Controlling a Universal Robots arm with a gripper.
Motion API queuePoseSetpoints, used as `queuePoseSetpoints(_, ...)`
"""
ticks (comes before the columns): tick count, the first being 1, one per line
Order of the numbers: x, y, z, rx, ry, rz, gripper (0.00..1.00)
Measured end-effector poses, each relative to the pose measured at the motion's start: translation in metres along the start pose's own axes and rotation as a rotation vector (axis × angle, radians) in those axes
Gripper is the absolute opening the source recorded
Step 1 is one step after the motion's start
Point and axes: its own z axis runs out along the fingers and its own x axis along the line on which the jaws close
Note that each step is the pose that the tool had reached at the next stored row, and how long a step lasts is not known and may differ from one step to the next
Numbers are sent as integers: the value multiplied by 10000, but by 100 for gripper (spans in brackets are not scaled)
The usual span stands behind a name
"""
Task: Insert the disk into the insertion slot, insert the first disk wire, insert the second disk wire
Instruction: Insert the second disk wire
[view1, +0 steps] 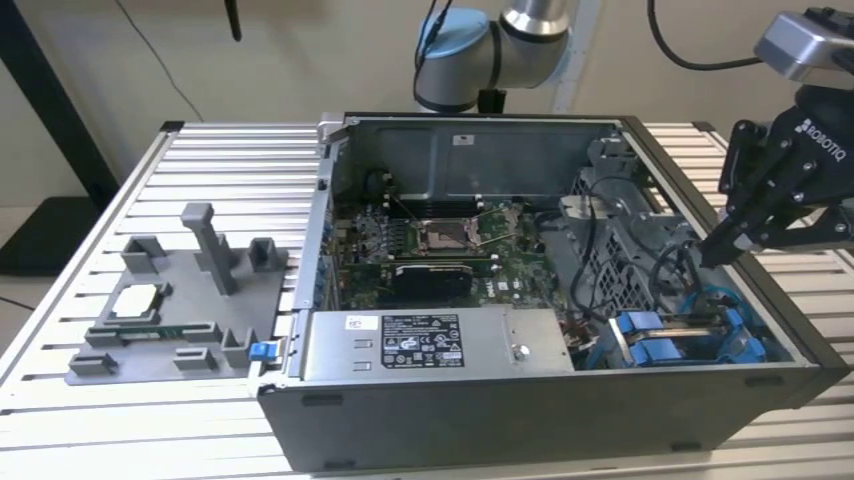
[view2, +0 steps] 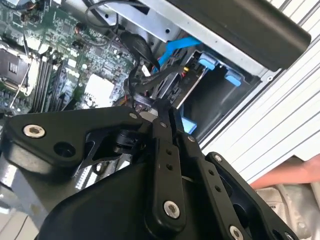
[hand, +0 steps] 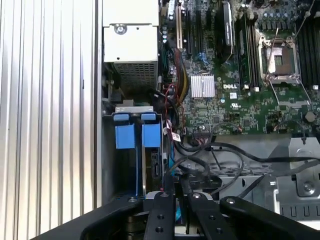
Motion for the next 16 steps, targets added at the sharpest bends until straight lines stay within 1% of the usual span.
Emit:
queuePoseSetpoints(4, 8, 110, 19, 0, 0, 1, 0)
queuePoseSetpoints(8, 30, 187, 39, 19, -1, -2, 0)
queuePoseSetpoints(11, 66, 242, 71, 98, -3, -9, 0)
queuePoseSetpoints(16, 176, 293, 132, 201, -21, -25, 0)
